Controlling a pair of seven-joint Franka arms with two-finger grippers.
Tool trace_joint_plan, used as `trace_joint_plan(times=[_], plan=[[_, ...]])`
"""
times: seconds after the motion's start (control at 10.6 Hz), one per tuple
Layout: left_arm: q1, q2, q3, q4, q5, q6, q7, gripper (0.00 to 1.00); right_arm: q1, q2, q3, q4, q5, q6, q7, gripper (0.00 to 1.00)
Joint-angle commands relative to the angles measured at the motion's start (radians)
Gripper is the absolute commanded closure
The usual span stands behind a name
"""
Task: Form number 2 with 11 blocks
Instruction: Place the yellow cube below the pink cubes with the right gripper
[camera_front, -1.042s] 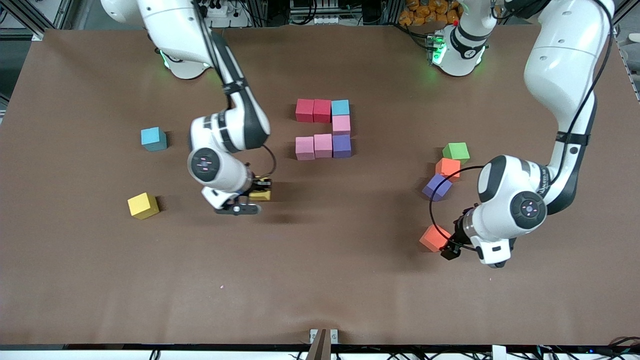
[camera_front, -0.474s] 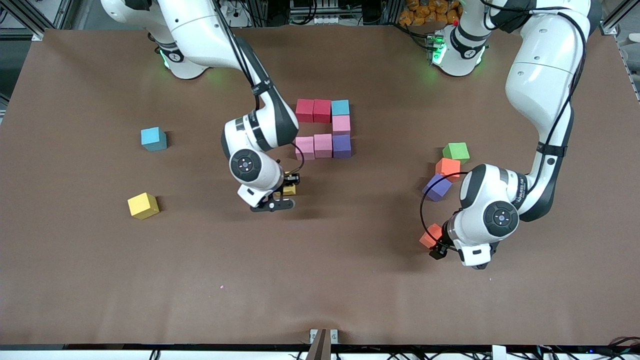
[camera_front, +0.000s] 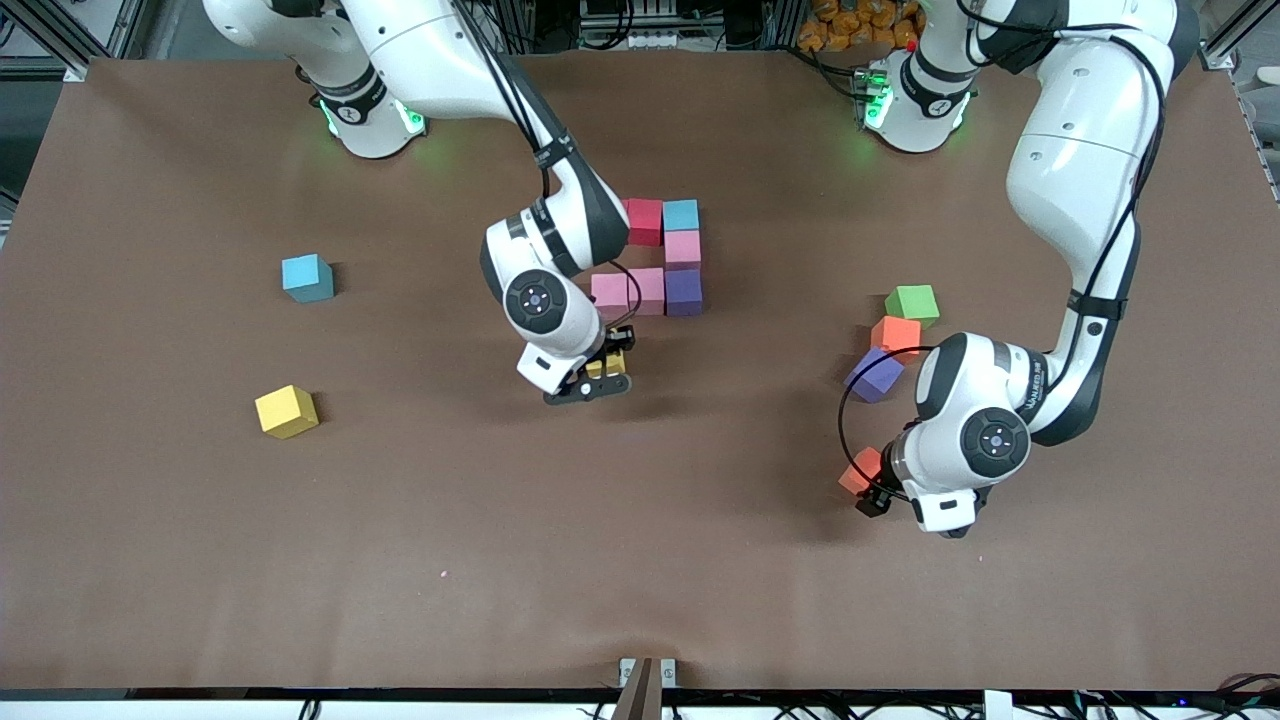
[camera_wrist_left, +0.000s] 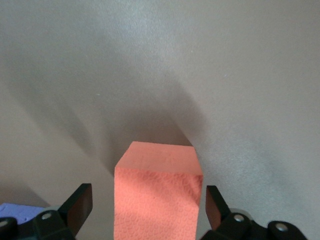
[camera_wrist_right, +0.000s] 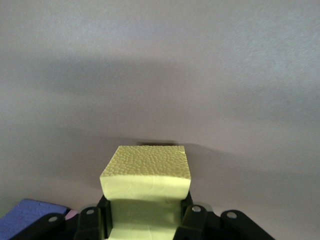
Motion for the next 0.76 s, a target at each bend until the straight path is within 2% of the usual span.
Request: trace_joint_plan(times=[0.0,0.19,0.28,0.38,0.66], plan=[[-0.018,0.03,0.008,0.029,0.013,-0.001,0.018,0.12,0.057,-0.049,-0.01,-0.07,-0.001,0.013,0.015,0.81],[-0.021,0.036,0.008,0.027,0.011,0.014,0.018,0.36,0.122,-0.1,-0.057,-0.157,-0.004,0.034,0.014,0.79],[-0.029,0.035,0.008,0.029,0.011,0.014,0.018,0.49,0.148,-0.114,-0.068,-0.211,-0.005,0.1,0.012,0.79],[-0.033,0.032,0.007,0.029,0.011,0.014,0.024,0.55,0.16,-0.114,-0.067,-0.239,-0.005,0.149,0.012,0.79],[-0.041,0.014,-0.016,0.032,0.01,0.014,0.091,0.59,0.17,-0.111,-0.067,-0.236,-0.004,0.162,0.012,0.79]])
